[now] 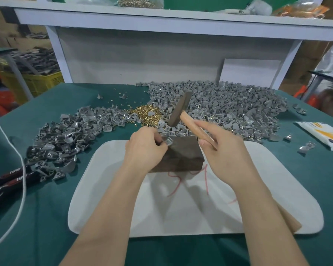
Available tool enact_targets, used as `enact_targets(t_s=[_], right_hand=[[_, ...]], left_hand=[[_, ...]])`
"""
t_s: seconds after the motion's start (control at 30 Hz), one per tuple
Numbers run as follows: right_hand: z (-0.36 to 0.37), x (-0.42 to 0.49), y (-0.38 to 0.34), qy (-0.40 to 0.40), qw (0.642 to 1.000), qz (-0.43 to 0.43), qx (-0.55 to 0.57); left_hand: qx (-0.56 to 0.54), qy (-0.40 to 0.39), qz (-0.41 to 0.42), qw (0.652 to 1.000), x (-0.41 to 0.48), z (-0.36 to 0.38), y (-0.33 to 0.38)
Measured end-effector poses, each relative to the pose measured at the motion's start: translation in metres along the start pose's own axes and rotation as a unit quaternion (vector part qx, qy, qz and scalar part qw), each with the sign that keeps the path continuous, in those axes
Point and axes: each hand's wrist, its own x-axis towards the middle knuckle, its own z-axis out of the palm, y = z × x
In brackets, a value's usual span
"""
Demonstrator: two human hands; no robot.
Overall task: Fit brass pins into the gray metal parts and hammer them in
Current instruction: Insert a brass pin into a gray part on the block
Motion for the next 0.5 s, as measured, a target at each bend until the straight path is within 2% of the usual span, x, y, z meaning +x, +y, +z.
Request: enact_targets(t_s=[0.17, 0.3, 0.4, 0.5], right_hand=[[0.011, 0.006, 0.012, 0.005, 0.996, 0.076, -0.040], [0.015, 0.018, 0.025, 0.008, 0.985, 0.149, -0.082], [0.022, 0.023, 0.033, -0.008, 0.981, 0.179, -0.082], [0.023, 0.025, 0.038, -0.029, 0.974, 0.202, -0.096]], left_hand=[[-0.011, -0.038, 0.003, 0.999, 0.002, -0.005, -0.004], [-0.107, 0.056, -0.035, 0.992, 0.007, -0.009, -0.005], [-0.227, 0.139, -0.075, 0.961, 0.011, -0.012, -0.007], [-0.396, 0.170, -0.131, 0.893, 0.013, -0.016, -0.011]])
